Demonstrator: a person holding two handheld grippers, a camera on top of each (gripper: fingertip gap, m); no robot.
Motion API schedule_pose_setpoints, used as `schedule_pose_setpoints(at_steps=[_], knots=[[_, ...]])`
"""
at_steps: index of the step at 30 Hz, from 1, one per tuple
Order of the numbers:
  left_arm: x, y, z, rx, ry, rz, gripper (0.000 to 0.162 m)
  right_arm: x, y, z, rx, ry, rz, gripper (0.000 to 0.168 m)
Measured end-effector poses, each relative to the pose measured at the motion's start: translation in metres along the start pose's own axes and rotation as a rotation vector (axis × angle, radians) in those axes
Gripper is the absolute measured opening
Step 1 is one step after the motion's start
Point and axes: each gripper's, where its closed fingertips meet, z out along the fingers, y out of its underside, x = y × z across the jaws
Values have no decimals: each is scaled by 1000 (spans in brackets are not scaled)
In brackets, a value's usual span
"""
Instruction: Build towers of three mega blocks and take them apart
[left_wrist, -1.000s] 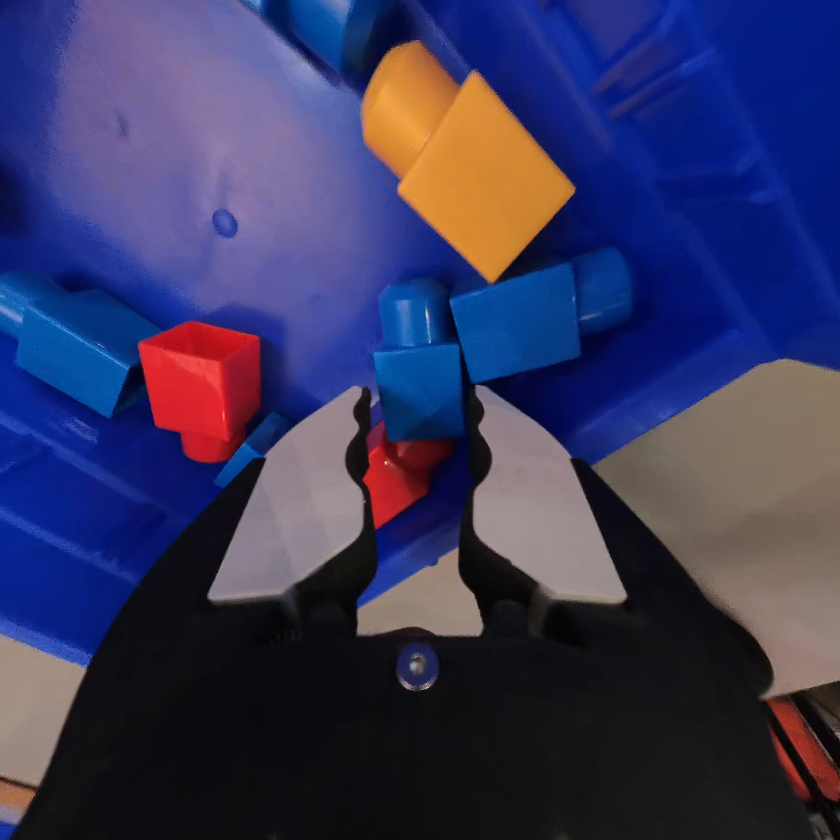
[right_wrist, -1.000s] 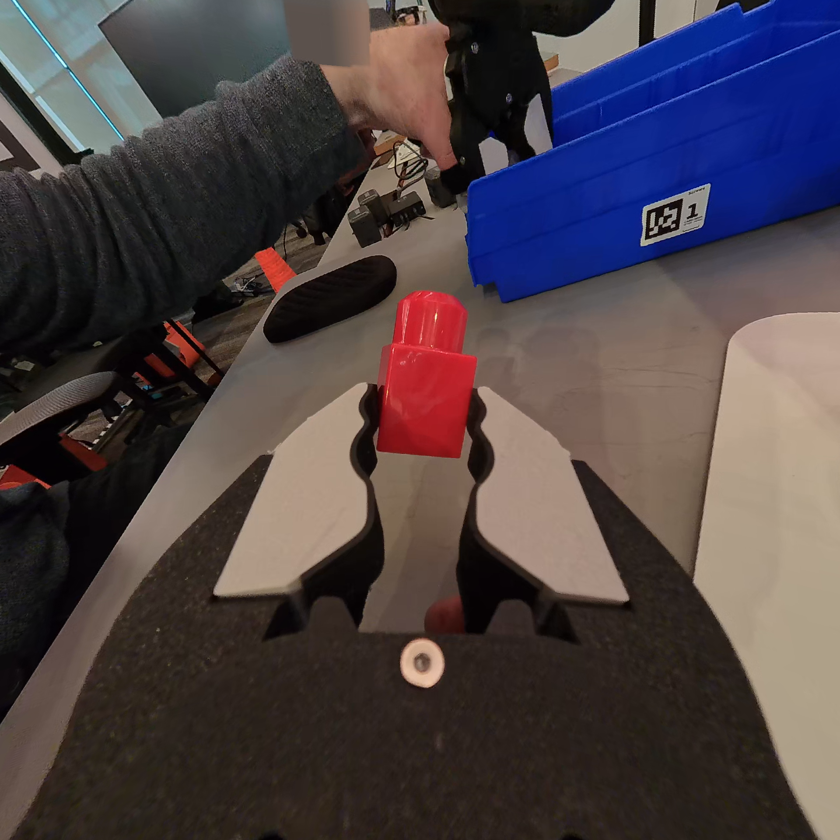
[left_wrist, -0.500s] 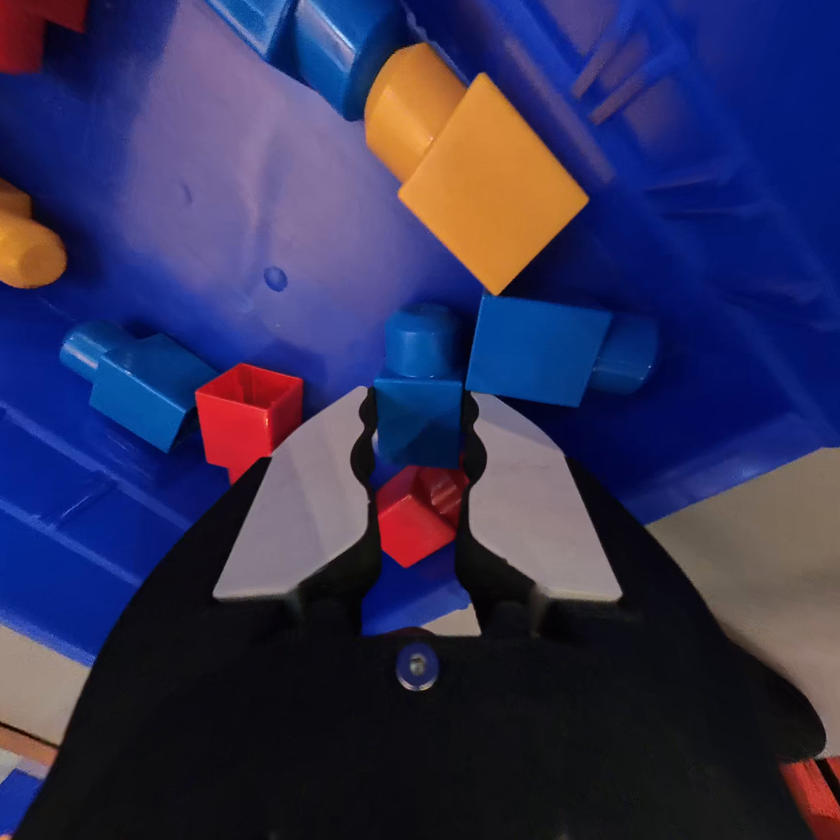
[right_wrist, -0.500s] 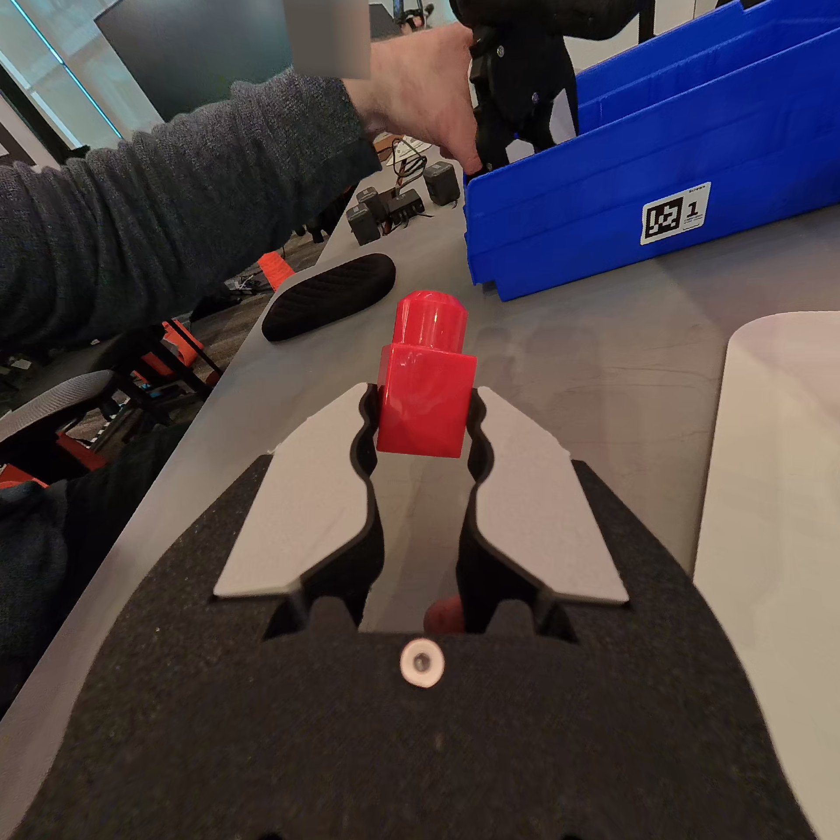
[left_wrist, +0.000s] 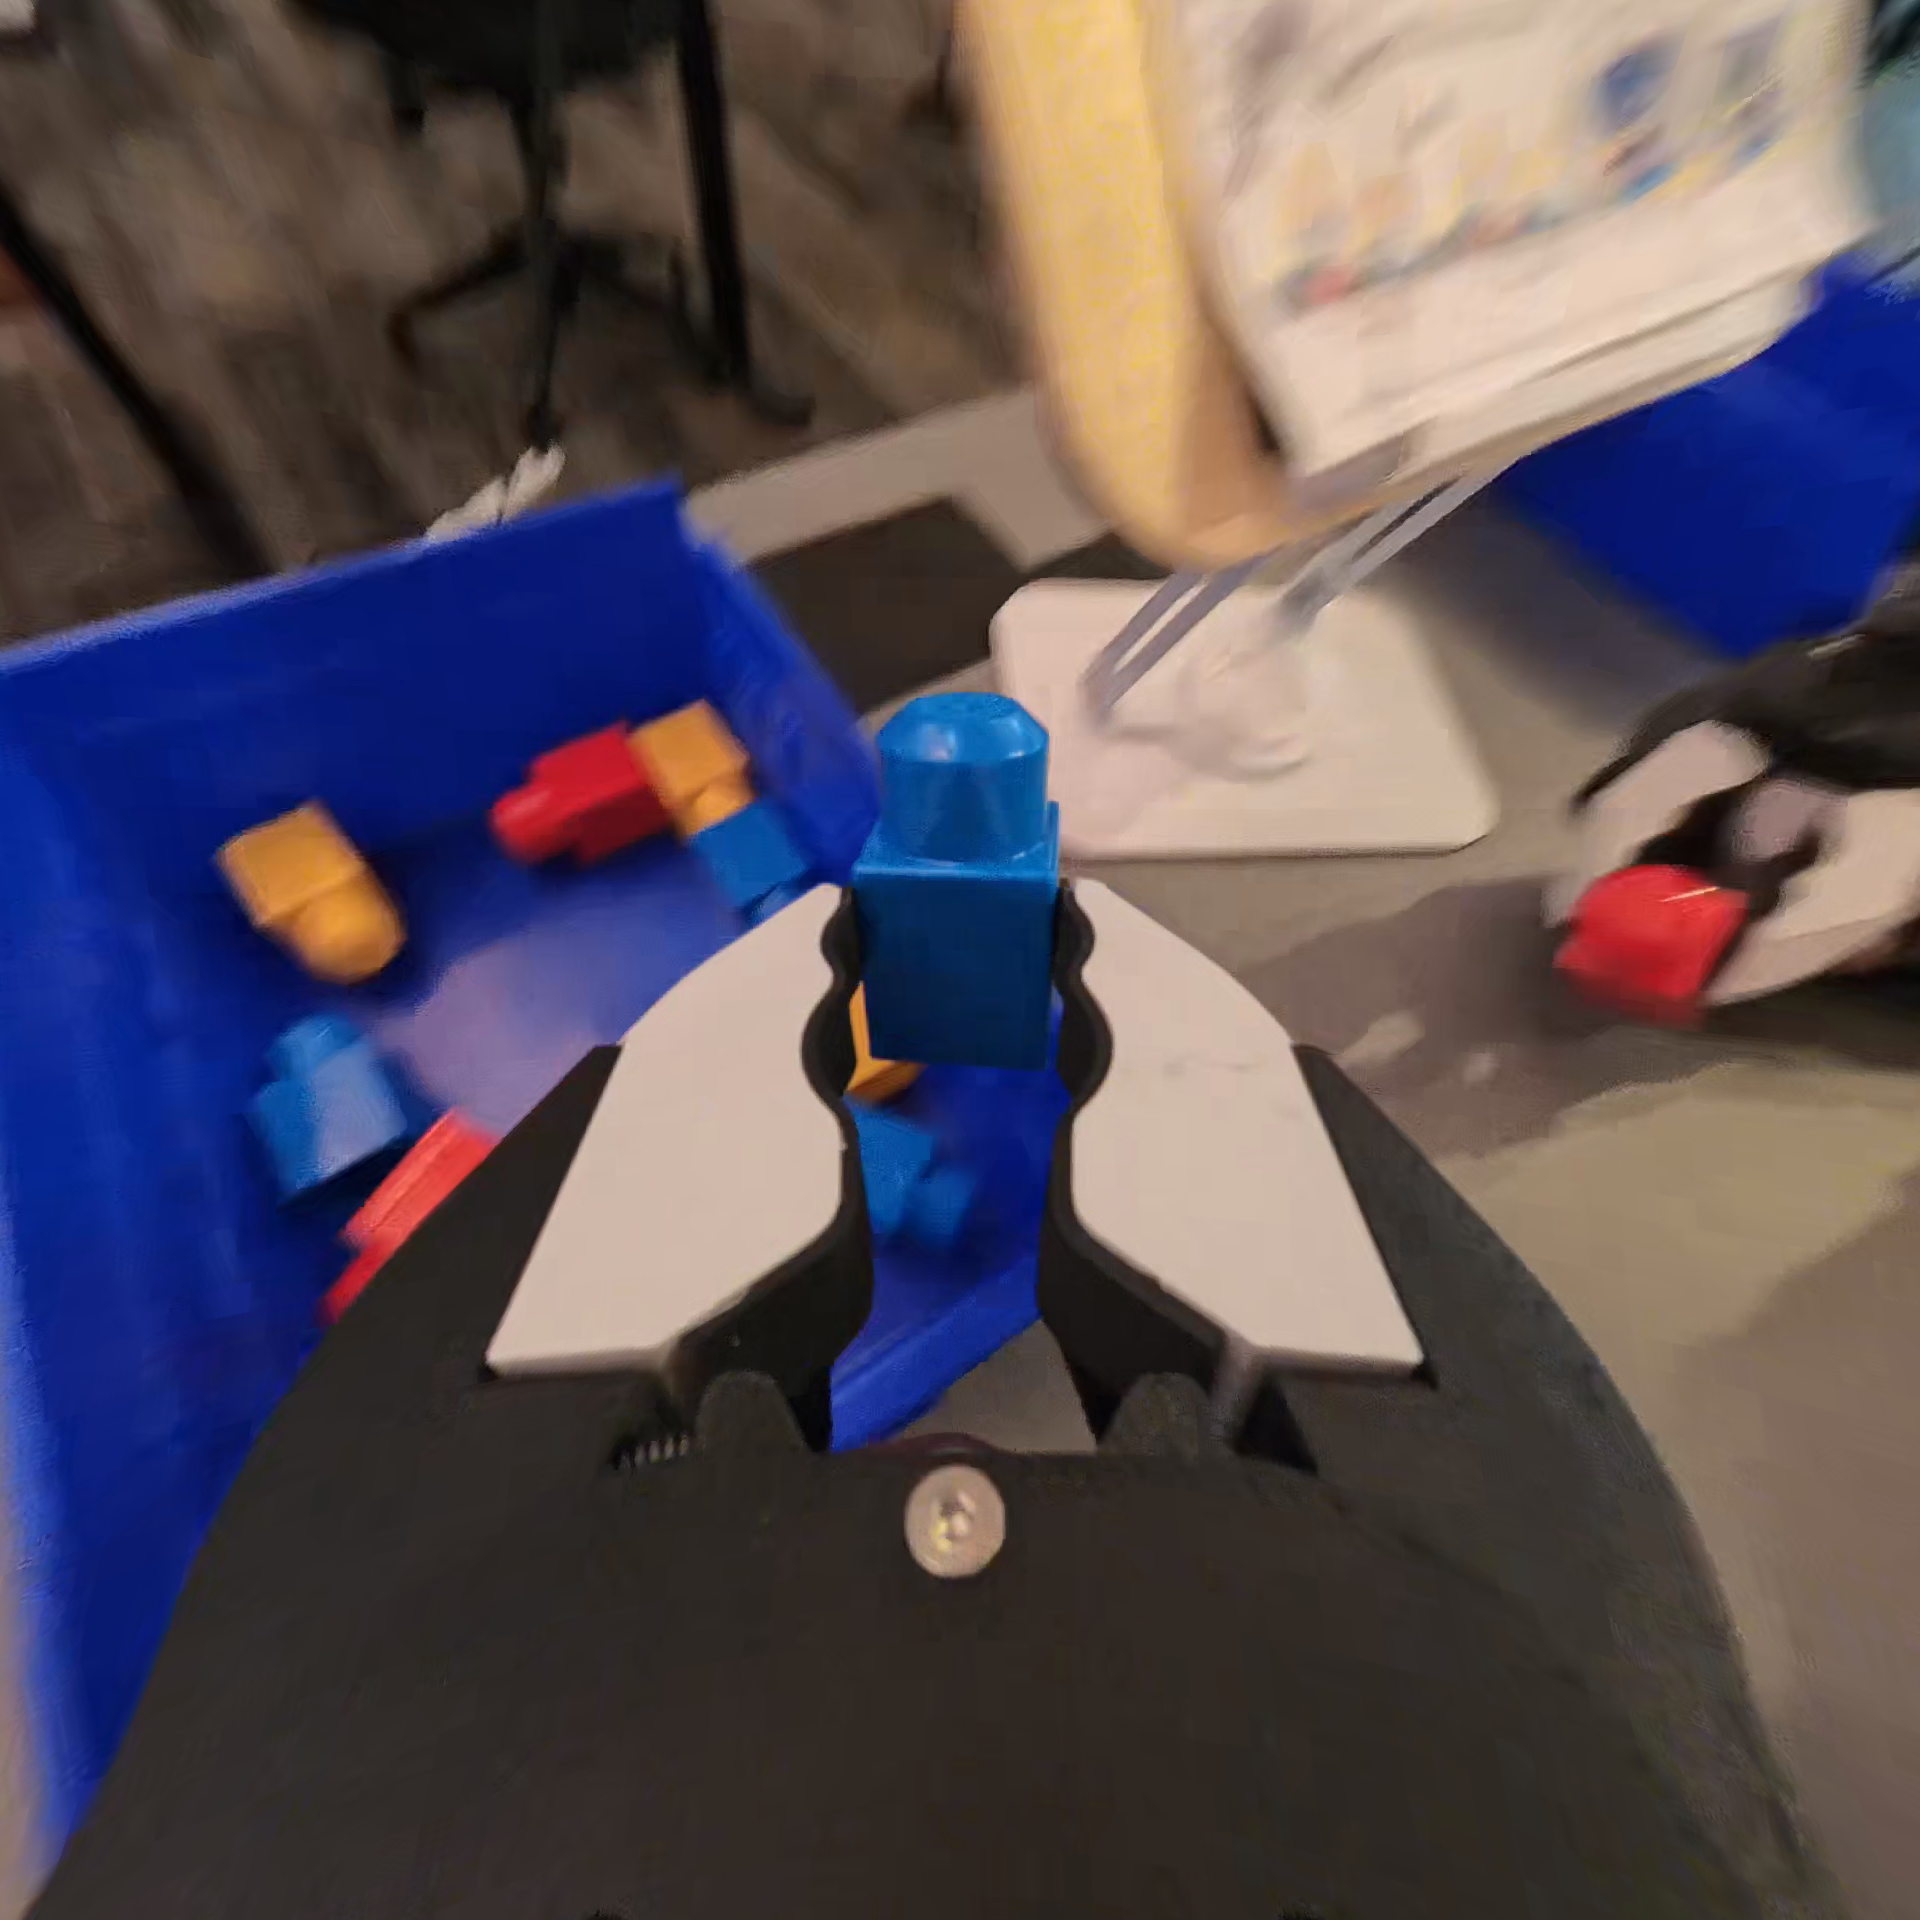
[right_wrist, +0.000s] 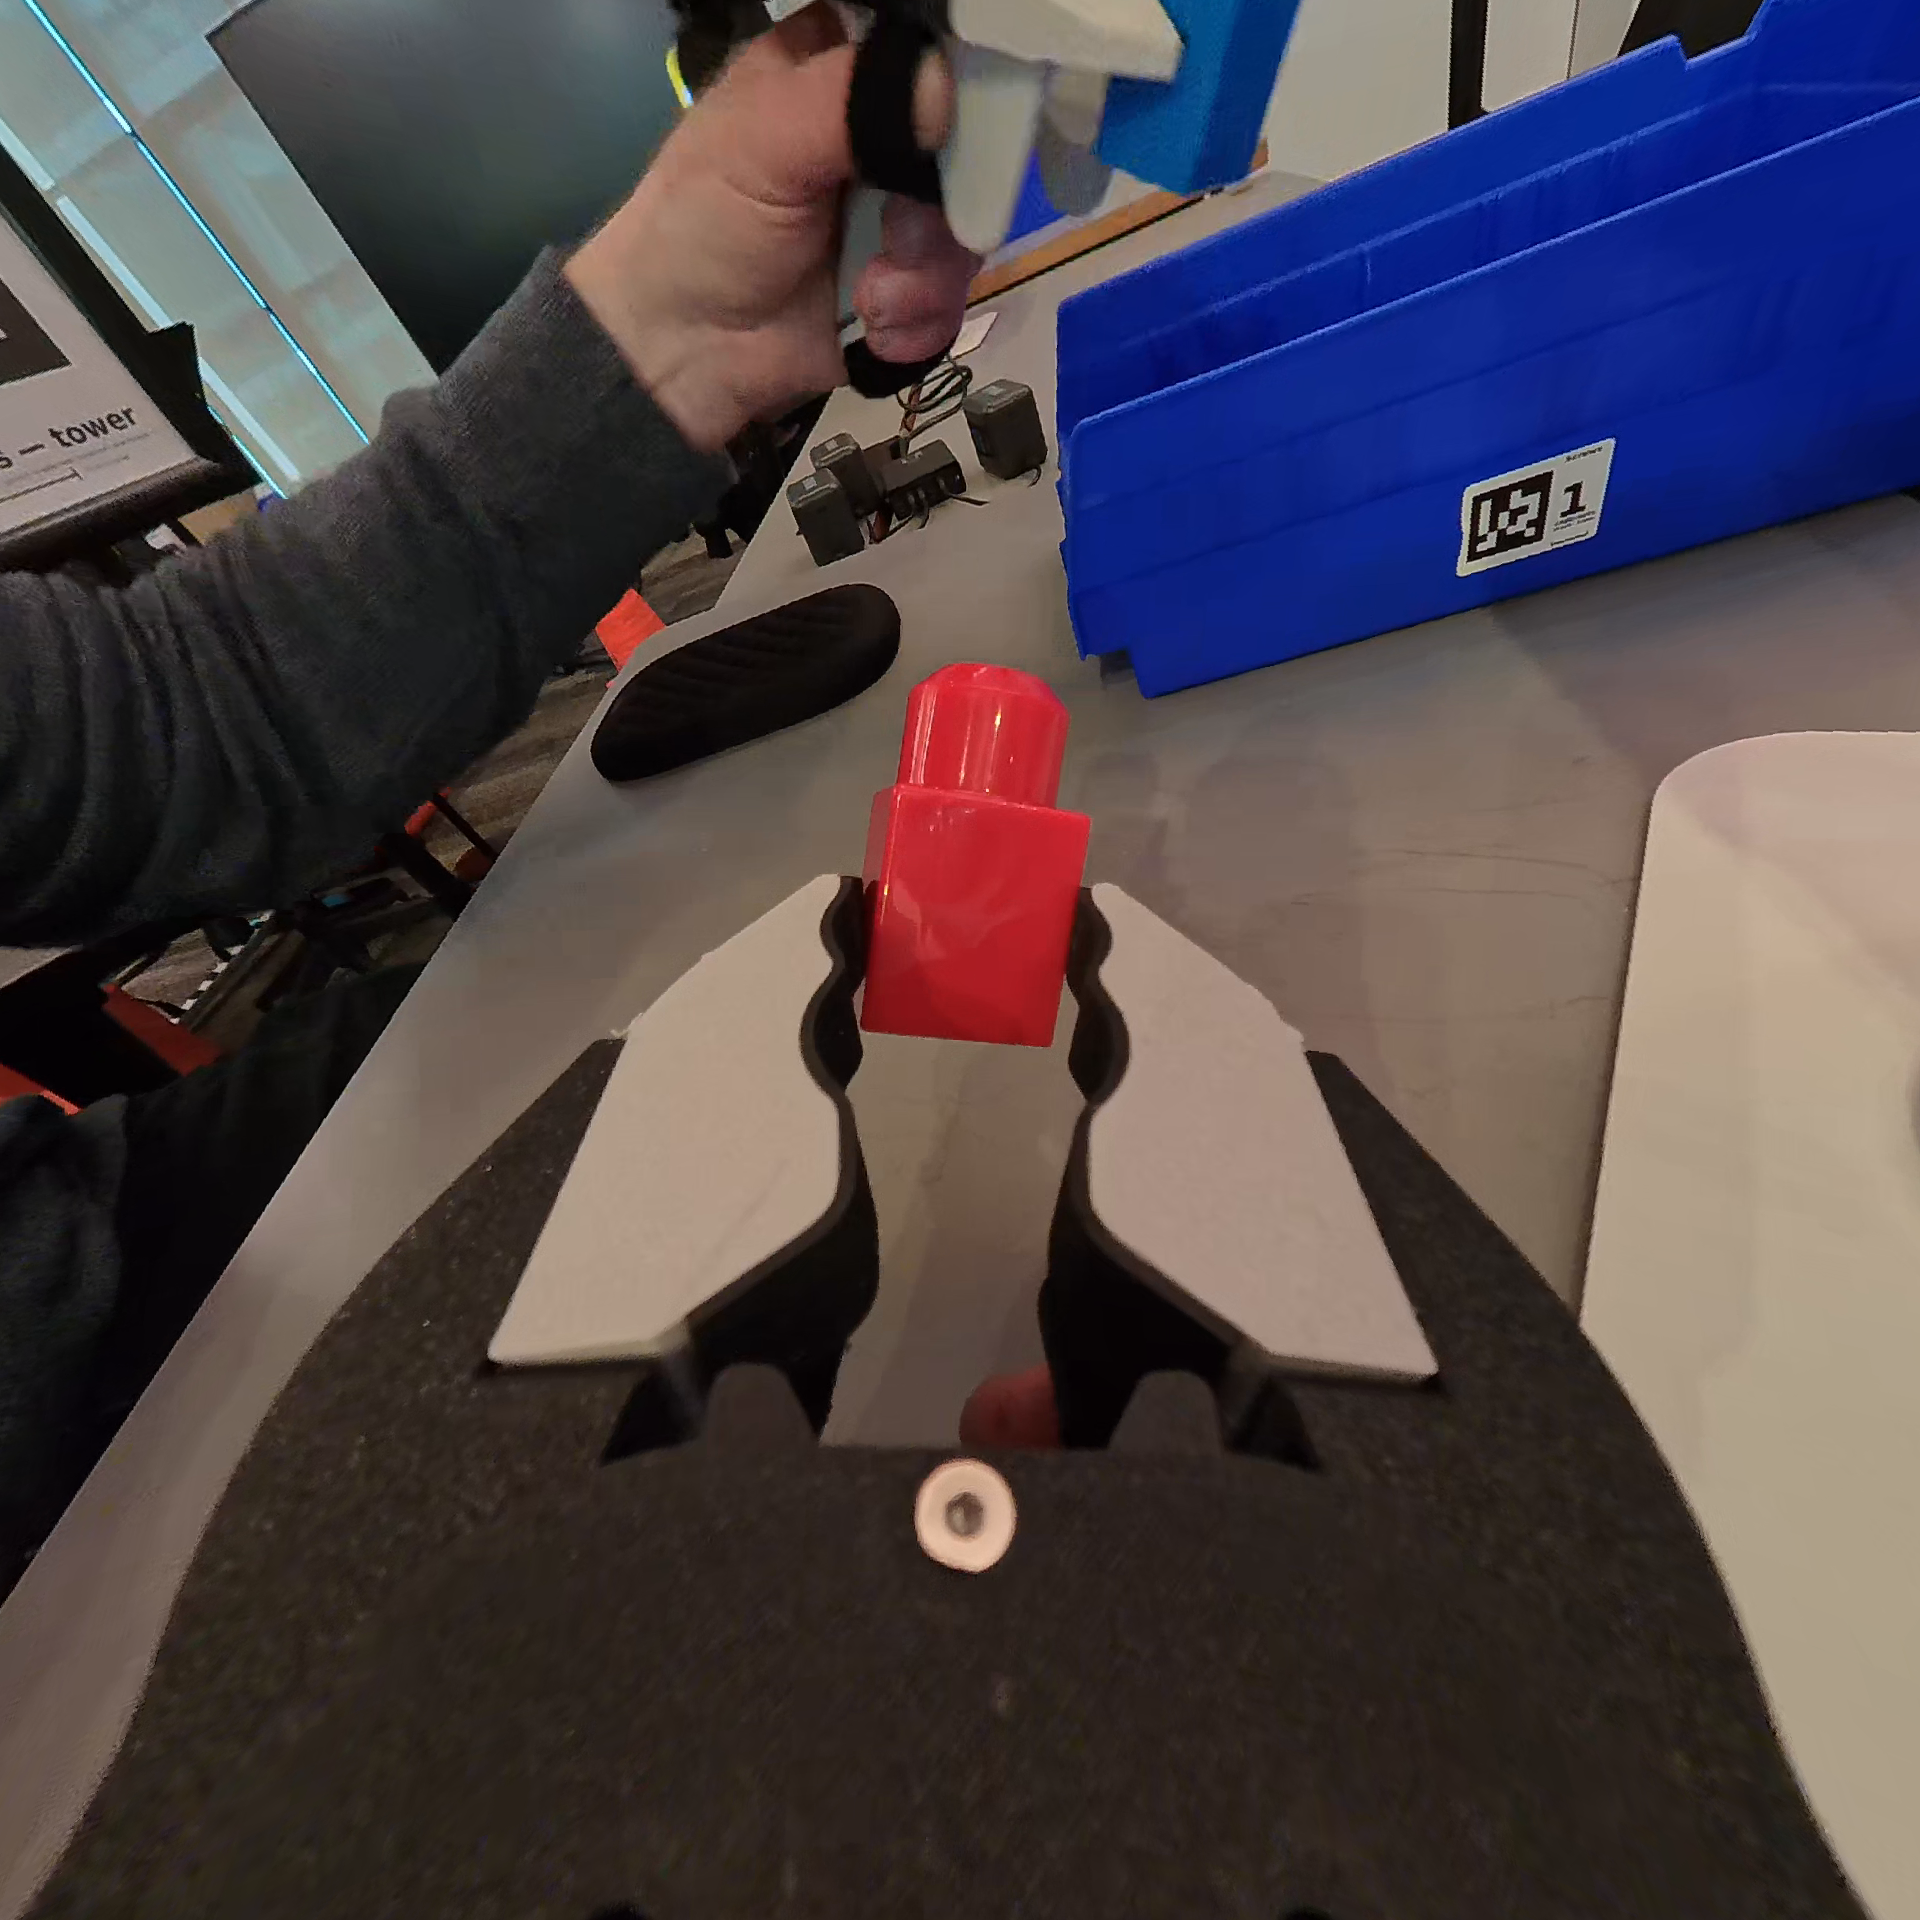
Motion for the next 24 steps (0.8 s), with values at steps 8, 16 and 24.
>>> schedule_pose_setpoints(at_steps=[8,16,24], knots=[[144,-39,19,448,329,-148,35,-5,-12,-6,98,-17,-35,37],[196,-23,63,519,538,-318,35,-9,-26,-19,227,-69,-34,37],[200,-14,68,522,589,-352,35,-3,-29,-22,258,-27,-23,37]])
